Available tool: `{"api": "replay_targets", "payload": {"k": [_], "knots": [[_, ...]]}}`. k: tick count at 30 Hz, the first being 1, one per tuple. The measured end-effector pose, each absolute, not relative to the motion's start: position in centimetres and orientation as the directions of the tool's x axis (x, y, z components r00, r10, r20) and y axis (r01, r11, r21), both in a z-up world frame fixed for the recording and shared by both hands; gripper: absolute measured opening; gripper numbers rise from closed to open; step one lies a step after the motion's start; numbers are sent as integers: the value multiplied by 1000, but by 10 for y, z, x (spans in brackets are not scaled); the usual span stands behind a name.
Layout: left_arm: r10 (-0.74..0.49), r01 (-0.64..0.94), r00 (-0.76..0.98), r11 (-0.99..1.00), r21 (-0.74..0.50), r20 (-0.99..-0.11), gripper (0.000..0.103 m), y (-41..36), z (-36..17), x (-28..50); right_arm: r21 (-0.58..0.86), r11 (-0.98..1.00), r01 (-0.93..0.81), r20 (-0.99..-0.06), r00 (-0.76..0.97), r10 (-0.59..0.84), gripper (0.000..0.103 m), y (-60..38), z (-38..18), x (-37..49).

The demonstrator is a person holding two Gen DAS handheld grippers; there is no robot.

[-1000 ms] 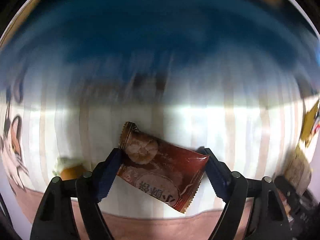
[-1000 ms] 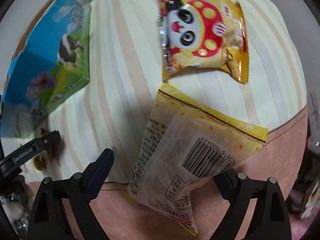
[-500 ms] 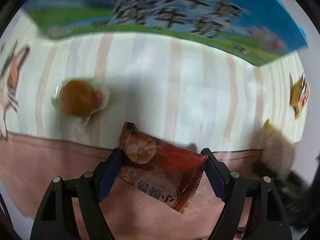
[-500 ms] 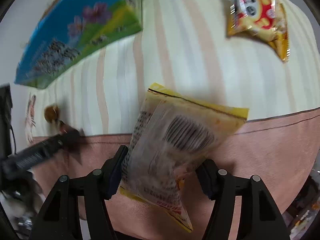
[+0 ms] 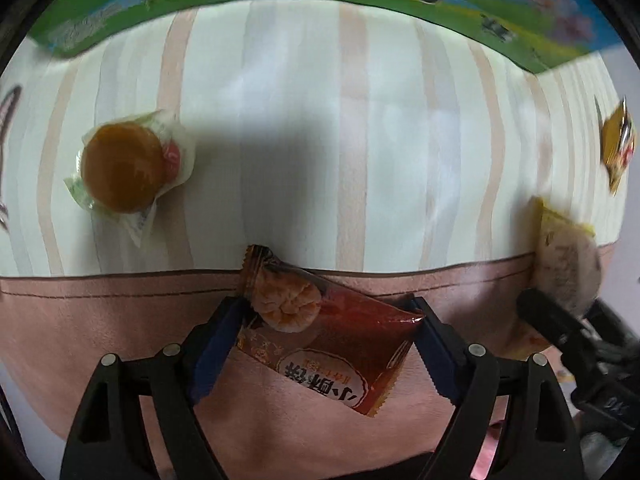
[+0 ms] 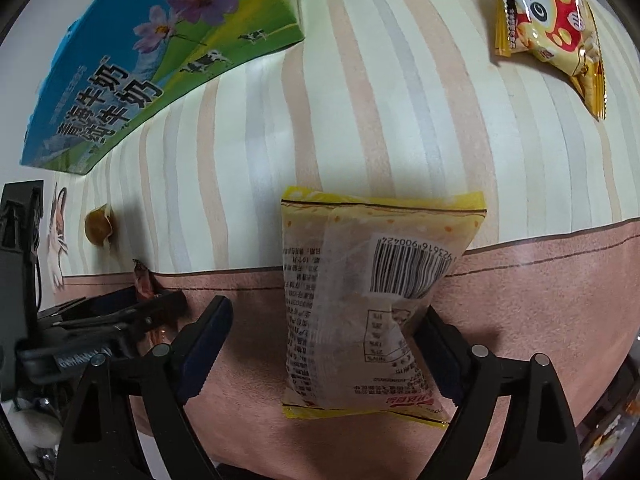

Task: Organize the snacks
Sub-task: 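Carry both packets over the box and release them inside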

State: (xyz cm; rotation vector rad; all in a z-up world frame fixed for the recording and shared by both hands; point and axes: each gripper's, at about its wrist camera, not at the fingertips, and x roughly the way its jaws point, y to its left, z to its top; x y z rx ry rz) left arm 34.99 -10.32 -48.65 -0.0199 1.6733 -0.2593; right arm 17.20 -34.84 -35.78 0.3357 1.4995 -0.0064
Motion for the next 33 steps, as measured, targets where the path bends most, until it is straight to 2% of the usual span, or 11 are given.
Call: {"api": "replay_targets", "payload": {"k": [1,3,4,8,18,28,33], "knots": [[-157,148,-106,974,-172,-982,83,-106,-485,348,204,958,201,-978,86,190,87,-349,-357,171],[-155,157,-82,973,-166,-985,75,-114,-478,336,172,967,190,-982,110,153,68,-349,-354,168],[-163,151,-72,973,-172,-984,75,-115,-475,335,169,967,190,-982,120,148,58,-349,-352,168],[-205,123,-55,970,-210,-977,73,-124,-460,326,214,953,213,-972,146,185,54,-358,-345,165],[-295,117,20,950,-291,-955,73,-121,-401,330,338,920,198,-928,233,291,50,-354,-303,170],[-409,143,166,910,-388,-897,73,-82,-291,391,447,890,86,-840,382,385,50,-345,-196,209],[-412,173,263,910,-377,-872,73,-70,-238,428,449,893,40,-808,445,386,50,-341,-149,251]]}}
